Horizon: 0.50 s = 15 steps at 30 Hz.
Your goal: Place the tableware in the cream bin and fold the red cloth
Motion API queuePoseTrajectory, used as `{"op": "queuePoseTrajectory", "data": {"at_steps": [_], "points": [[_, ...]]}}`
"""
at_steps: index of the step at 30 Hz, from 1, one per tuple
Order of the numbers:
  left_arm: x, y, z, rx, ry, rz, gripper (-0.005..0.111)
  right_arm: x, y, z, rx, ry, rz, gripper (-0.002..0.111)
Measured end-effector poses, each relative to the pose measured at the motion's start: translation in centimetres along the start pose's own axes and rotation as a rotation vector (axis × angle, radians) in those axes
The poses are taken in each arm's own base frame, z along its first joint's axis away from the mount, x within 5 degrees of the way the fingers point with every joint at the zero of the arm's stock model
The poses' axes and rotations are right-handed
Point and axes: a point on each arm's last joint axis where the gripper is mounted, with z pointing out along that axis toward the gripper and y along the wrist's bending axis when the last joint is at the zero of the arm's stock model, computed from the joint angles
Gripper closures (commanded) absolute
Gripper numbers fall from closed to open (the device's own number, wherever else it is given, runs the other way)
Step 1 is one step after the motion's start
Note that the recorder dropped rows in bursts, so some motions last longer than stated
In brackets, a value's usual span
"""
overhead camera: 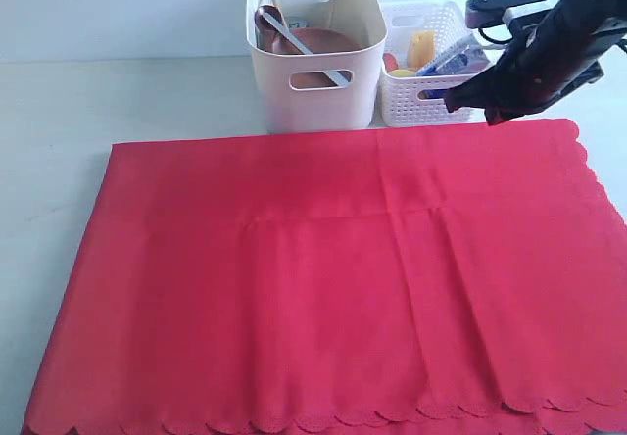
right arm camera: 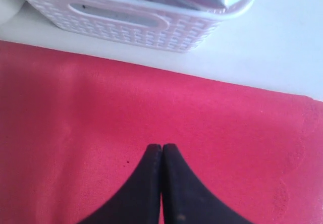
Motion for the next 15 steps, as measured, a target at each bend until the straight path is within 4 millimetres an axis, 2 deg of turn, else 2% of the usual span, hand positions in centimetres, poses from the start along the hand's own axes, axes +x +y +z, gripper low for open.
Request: {"op": "queuePoseTrajectory", "data": {"at_steps": [3,6,10,11,13,15], "points": [[-0.2,-0.2,1.7,-0.046,0.104,0.025,0.107,0.0,0.1,0.0,-0.009,-0.004,0.016,0.108],[-0.3,-0.4,4.5,-0.110,0.277,0.031,0.107,0.0,0.2,0.0,-0.017,-0.002,0.030,0.108],[0.6,-0.3,8.7,-0.193,0.533,0.055,0.107,0.2,0.9,0.0,-0.061,0.030,0.051,0.108],[1.2,-0.4,10.1,-0.207,0.602,0.060,0.107,0.3,2.0,0.0,-0.111,0.041,0.052,0.108],[2.3,-0.5,11.6,-0.205,0.682,0.078,0.106,0.4,3.7,0.1,-0.171,0.044,0.022,0.108],[3.6,-1.0,12.8,-0.183,0.758,0.114,0.101,0.6,5.8,0.5,-0.224,0.054,-0.021,0.108]]}}
